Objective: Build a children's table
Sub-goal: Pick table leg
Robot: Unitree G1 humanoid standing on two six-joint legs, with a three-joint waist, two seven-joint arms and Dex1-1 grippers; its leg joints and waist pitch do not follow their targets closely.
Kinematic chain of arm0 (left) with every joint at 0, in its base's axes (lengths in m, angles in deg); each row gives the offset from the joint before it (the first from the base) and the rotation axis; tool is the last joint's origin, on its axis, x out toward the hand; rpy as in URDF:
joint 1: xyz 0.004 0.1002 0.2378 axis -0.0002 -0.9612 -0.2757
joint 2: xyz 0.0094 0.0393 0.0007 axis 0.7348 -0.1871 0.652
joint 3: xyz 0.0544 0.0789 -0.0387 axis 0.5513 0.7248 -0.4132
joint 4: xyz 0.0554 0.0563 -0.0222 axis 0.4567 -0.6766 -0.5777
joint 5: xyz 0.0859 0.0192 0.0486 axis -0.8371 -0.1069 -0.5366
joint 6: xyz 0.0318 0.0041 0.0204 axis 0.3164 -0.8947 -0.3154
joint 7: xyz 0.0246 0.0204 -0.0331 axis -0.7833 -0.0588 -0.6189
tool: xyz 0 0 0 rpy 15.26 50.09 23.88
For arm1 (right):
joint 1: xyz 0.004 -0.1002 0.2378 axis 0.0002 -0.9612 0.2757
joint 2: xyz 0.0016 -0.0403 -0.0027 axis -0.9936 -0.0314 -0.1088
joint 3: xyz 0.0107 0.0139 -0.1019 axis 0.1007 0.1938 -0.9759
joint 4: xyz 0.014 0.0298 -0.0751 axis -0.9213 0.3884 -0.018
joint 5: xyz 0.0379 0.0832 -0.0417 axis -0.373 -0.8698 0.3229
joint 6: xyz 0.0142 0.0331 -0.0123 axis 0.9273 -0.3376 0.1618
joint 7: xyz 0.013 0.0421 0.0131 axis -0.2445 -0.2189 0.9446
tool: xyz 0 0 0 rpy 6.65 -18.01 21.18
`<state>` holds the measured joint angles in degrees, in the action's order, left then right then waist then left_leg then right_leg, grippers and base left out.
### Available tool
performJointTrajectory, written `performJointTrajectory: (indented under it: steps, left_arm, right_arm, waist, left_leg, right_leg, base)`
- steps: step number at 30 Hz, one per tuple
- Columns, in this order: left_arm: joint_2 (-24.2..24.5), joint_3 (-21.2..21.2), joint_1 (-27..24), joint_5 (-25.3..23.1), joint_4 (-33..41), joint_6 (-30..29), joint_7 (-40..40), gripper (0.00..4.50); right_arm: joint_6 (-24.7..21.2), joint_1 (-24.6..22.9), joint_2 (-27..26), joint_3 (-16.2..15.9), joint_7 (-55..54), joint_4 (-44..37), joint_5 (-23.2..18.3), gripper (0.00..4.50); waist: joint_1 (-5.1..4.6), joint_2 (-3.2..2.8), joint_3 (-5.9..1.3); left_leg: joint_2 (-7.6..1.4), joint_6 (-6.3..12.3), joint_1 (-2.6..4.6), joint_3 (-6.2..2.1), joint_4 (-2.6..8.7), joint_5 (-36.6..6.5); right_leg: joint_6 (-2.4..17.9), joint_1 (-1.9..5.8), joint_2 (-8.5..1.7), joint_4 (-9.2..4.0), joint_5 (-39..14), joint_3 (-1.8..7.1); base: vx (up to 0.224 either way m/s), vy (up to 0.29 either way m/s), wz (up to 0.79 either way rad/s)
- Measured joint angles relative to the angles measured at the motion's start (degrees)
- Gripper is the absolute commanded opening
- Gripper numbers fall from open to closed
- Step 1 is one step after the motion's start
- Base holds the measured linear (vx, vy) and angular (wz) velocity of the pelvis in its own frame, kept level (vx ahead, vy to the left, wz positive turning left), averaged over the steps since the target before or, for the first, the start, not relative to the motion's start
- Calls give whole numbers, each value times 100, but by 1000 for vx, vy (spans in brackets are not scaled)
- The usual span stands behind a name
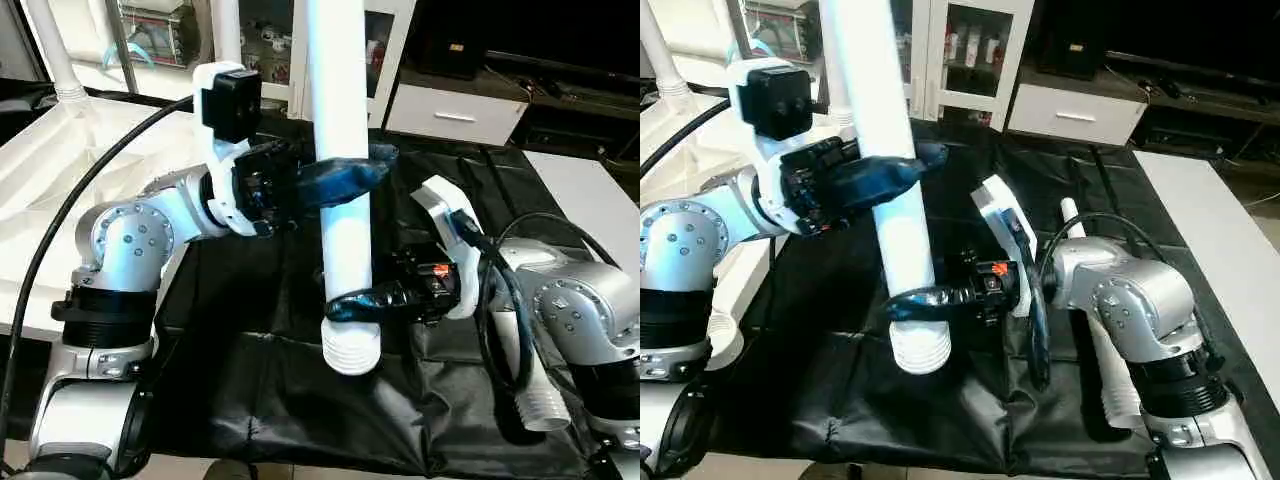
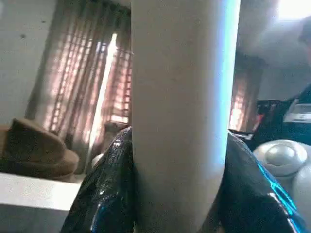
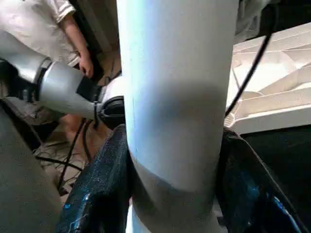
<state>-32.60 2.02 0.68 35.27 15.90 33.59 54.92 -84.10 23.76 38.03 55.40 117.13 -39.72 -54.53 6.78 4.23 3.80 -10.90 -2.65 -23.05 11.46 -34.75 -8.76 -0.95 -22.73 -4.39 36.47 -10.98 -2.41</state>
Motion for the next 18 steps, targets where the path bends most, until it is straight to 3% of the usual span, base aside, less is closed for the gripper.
performJointTrajectory:
  steps: [5, 12, 18]
  left_arm:
    - [-2, -52, 19, -371, -57, 88, -629, 293]
    - [-83, -232, 3, -921, -184, 388, -1812, 341]
    - [-534, -518, -173, -1505, 115, 439, -3543, 383]
  right_arm:
    - [399, 1, -259, 24, -608, 145, 443, 188]
    - [1236, 179, -639, 47, -1862, 566, 1463, 187]
    - [1797, 338, -827, -195, -3255, 960, 2794, 187]
  waist:
    - [-2, 2, -1]
    - [-10, 2, -1]
    - [-25, 4, -2]
  left_leg:
    - [-1, -5, 1, 0, 0, 3]
    - [0, -7, -2, 0, 1, 4]
    - [0, -8, -4, 0, 2, 5]
  right_leg:
    - [0, -1, 0, 4, 0, 0]
    - [-1, -3, 0, 2, 0, 0]
    - [-1, -2, 0, -3, 0, -1]
  base:
    - [0, 0, 0]
    - [0, 0, 0]
    - [0, 0, 0]
